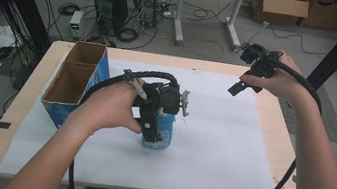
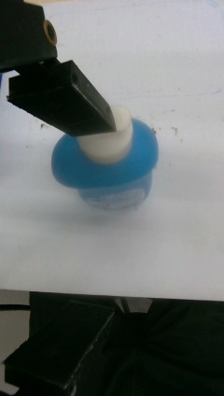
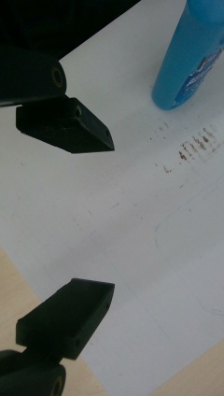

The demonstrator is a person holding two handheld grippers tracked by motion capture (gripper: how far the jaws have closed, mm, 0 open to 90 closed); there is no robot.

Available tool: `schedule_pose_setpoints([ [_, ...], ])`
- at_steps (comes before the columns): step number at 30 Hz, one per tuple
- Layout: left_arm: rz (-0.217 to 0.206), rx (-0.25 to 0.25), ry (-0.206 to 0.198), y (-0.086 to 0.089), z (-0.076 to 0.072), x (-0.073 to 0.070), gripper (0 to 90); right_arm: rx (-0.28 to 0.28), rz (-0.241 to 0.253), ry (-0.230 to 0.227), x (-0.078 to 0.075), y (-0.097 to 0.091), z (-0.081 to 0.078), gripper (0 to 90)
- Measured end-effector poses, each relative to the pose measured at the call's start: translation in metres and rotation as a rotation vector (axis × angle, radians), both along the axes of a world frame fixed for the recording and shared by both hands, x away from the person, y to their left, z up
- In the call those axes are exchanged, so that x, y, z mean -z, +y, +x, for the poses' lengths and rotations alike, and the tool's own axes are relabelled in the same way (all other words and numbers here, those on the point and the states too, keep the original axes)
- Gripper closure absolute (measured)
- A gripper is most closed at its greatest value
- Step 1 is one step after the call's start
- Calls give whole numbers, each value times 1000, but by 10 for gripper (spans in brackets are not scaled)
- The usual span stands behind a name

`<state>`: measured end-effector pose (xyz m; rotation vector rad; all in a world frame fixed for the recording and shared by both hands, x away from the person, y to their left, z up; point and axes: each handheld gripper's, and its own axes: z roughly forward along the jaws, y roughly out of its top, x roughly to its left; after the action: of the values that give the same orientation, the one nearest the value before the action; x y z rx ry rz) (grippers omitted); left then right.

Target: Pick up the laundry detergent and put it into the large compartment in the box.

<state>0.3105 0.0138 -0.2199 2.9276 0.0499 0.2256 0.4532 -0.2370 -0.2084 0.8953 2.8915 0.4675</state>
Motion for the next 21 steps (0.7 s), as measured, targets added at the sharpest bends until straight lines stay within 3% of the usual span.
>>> schedule_pose_setpoints([
  [10, 19, -30, 20, -1, 24, -2, 114, 1, -2, 6, 4, -4, 2, 265],
  [21, 51, -56, 61, -8, 47, 12, 111, 1, 2, 9, 5, -8, 3, 265],
])
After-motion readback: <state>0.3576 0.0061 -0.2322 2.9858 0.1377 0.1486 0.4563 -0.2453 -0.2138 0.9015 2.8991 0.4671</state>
